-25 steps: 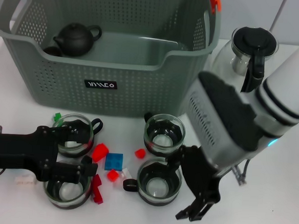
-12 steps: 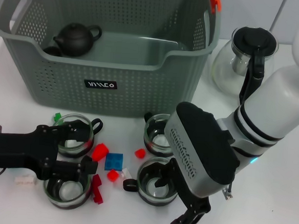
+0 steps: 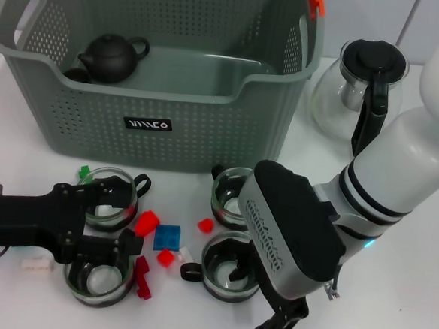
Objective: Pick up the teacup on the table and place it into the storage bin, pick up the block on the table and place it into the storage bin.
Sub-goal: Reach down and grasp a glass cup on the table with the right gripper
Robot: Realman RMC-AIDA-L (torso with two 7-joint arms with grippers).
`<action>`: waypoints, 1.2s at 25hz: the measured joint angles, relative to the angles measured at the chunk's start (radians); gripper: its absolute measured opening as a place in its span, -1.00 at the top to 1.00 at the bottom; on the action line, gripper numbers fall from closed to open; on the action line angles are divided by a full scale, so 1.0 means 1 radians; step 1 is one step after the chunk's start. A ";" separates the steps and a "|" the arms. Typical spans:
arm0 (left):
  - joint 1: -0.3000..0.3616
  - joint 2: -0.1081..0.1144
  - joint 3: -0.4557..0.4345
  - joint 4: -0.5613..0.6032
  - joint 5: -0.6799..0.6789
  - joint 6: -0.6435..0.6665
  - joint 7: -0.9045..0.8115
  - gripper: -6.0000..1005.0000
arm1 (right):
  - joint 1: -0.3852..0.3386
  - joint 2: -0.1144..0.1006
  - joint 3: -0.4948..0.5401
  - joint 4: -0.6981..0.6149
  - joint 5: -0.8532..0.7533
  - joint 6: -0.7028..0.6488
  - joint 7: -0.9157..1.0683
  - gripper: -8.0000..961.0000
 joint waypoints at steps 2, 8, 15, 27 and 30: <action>0.000 0.000 0.000 0.000 0.000 0.000 0.000 -0.80 | 0.004 0.000 -0.003 0.000 -0.003 -0.009 0.004 -0.71; -0.001 0.000 0.000 0.000 0.000 0.000 0.000 -0.80 | 0.013 0.000 -0.005 0.000 -0.019 -0.014 0.046 -0.52; -0.007 0.000 0.000 0.000 0.000 0.000 -0.002 -0.80 | 0.012 0.000 -0.004 0.000 -0.020 -0.020 0.059 -0.01; -0.003 0.000 0.000 0.001 0.000 0.000 -0.006 -0.80 | 0.011 -0.002 0.007 -0.008 -0.014 -0.027 0.075 0.74; -0.002 0.000 0.000 0.001 0.000 0.000 -0.006 -0.80 | 0.012 -0.002 0.008 -0.009 -0.015 -0.034 0.077 0.83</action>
